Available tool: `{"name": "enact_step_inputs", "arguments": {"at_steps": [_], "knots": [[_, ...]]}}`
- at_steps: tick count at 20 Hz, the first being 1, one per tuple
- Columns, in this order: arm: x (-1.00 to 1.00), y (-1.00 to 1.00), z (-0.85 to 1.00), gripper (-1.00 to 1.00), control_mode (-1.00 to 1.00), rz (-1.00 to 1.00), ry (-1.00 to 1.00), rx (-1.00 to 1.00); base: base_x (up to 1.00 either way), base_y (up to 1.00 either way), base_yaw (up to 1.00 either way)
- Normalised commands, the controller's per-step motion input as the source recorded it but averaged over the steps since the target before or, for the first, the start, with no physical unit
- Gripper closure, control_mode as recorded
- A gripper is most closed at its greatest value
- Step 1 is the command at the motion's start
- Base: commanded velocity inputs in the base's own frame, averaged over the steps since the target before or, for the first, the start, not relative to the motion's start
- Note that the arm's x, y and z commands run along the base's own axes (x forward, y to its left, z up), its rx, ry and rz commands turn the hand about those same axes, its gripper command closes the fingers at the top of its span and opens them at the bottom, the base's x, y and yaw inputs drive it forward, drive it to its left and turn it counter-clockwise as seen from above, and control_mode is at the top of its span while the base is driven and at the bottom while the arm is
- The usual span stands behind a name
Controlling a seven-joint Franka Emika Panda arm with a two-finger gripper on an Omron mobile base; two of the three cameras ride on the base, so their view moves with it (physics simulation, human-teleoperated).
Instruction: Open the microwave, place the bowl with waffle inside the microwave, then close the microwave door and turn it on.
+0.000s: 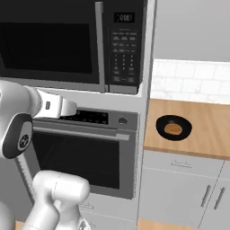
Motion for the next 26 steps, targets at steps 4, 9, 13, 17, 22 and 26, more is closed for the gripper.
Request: {"name": "enact_step_inputs", "arguments": {"at_steps": [4,9,13,17,22,26], "knots": [[0.00,0.00,0.00,-1.00,1.00,0.00,0.00,0.00,-0.14,-0.92,0.00],[0.00,0.00,0.00,-1.00,1.00,0.00,0.00,0.00,-0.07,-0.69,0.06],[0.00,0.00,0.00,-1.00,1.00,0.00,0.00,0.00,0.20,-0.19,0.26],[0.00,0.00,0.00,-1.00,1.00,0.00,0.00,0.00,0.28,-0.11,0.29],[0.00,0.00,0.00,-1.00,1.00,0.00,0.00,0.00,0.49,0.00,0.24],[0.00,0.00,0.00,-1.00,1.00,0.00,0.00,0.00,0.45,0.00,0.16]]}}
